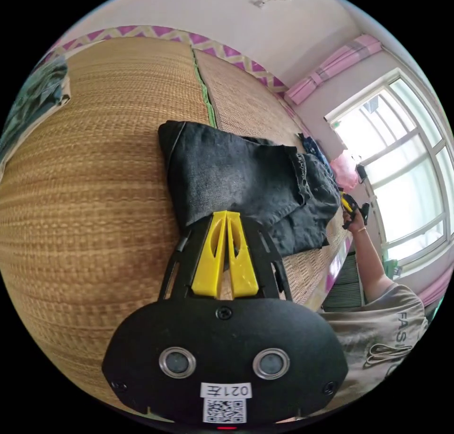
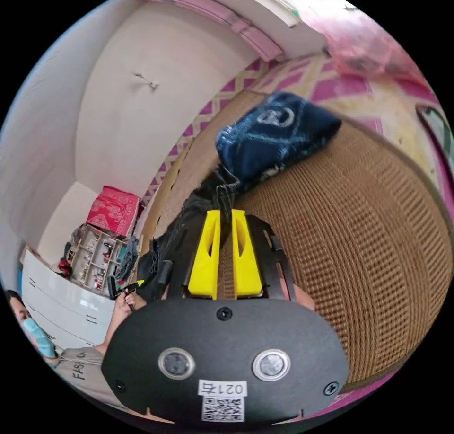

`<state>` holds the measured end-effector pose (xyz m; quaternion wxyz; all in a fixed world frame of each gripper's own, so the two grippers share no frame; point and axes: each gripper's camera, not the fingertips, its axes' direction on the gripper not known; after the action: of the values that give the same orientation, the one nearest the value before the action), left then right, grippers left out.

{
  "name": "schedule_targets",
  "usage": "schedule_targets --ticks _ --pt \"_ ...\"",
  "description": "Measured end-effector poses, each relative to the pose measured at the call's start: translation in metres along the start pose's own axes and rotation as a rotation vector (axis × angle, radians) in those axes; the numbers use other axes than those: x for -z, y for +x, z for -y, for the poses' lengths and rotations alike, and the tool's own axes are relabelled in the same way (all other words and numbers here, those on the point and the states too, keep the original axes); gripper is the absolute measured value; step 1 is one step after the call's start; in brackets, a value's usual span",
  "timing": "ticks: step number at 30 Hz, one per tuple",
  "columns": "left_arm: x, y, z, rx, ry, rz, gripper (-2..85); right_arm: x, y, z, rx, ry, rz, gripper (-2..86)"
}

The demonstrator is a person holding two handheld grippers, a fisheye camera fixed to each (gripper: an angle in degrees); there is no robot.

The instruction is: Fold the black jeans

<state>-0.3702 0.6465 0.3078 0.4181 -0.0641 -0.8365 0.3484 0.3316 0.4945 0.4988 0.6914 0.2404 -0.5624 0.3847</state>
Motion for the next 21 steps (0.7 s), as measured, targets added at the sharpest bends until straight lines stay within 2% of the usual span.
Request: schedule_targets --ticks 2,3,5,7,8,9,10,11,12,14,16,19,21 --pt "-0.003 0.007 0.013 -0.028 -0.019 -0.010 -0.9 0.007 -0.015 -0.017 0.063 0.034 0.053 4.6" --pt "-0.003 0.012 0.017 -0.047 -0.030 -0.030 -0.9 0.010 -0.044 -0.029 0.173 0.045 0.013 4.7" --pt "0.005 0.028 0.018 -0.109 -0.019 -0.056 -1.0 0.010 -0.108 -0.054 0.391 0.062 -0.146 4.8" --pt "0.027 0.063 0.011 -0.201 0.062 -0.024 -1.0 -0.006 -0.198 -0.104 0.705 0.108 -0.445 3.1" --pt "0.043 0.098 0.003 -0.287 0.131 0.047 -1.0 -0.011 -0.219 -0.121 0.789 0.135 -0.522 2.0" --pt "0.051 0.139 -0.006 -0.374 0.181 0.178 -1.0 -0.022 -0.255 -0.152 0.934 0.198 -0.671 0.5" --pt "0.052 0.160 -0.011 -0.420 0.198 0.259 -1.0 -0.031 -0.283 -0.178 0.987 0.297 -0.829 -0.2" --pt "0.048 0.199 -0.019 -0.499 0.220 0.405 -1.0 -0.033 -0.294 -0.188 1.000 0.351 -0.891 -0.2" --pt "0.042 0.225 -0.023 -0.536 0.213 0.471 -1.0 -0.034 -0.313 -0.207 1.037 0.425 -0.926 -0.3" --pt "0.033 0.248 -0.021 -0.543 0.179 0.410 -1.0 -0.031 -0.329 -0.220 1.050 0.440 -0.799 0.3" --pt "0.023 0.262 -0.016 -0.517 0.150 0.361 -0.9 -0.052 -0.340 -0.210 0.943 0.168 -0.734 1.7" --pt "0.006 0.280 -0.008 -0.462 0.122 0.242 -1.0 -0.082 -0.335 -0.205 0.795 -0.023 -0.544 4.6" --pt "-0.008 0.301 -0.003 -0.455 0.127 0.141 -0.9 -0.104 -0.331 -0.214 0.769 -0.086 -0.499 5.5"
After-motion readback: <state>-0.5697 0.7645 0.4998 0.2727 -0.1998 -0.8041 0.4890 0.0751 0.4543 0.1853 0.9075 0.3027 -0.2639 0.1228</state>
